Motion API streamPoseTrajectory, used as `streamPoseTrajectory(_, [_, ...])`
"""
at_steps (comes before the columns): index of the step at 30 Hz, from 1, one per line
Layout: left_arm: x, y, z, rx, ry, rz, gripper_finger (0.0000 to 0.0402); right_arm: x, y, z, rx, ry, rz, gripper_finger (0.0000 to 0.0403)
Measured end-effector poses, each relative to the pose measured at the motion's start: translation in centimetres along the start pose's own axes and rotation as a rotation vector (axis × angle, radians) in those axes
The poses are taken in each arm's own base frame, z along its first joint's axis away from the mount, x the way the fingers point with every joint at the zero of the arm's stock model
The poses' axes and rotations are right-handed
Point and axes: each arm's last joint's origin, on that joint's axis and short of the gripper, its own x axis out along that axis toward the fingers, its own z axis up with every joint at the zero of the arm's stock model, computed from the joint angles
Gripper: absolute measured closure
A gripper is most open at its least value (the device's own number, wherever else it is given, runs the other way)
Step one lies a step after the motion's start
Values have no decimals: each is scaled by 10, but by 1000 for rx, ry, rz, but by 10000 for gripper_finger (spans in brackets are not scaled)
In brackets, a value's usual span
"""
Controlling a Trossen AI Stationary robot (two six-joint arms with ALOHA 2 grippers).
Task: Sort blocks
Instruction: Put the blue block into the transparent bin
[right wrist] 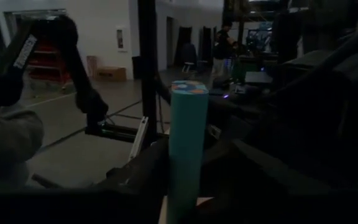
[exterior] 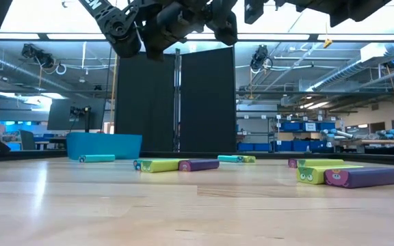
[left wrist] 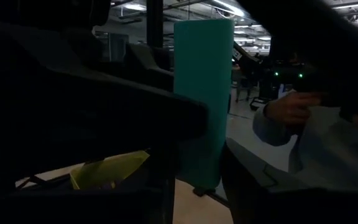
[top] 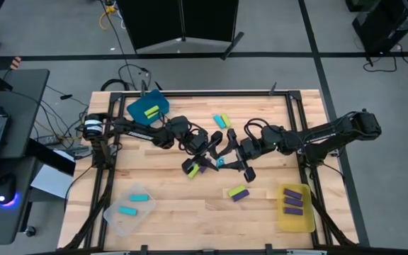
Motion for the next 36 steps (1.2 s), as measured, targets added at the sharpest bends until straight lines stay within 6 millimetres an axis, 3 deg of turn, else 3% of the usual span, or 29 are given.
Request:
streamPoseTrajectory(6, [-2,2,2,7,-5,16,297,-11,1,17,-44,-54,-57,195])
streamPoseTrajectory(15, [-14,13,2,21,10,39,297,-43,4,37,-86,5,-246,197])
streamPoseTrajectory(21, [-29,25,3,23,16,71,297,-60,4,36,-71,129,-406,198])
streamPoseTrajectory(26, [-41,29,9,33,80,137,297,-63,3,29,-41,205,-451,201])
streamPoseTrajectory(30, [-48,22,22,106,188,252,298,-61,3,25,-39,231,-450,201])
streamPoseTrajectory(36, [-52,-8,40,125,393,352,298,-59,2,22,-36,247,-450,204])
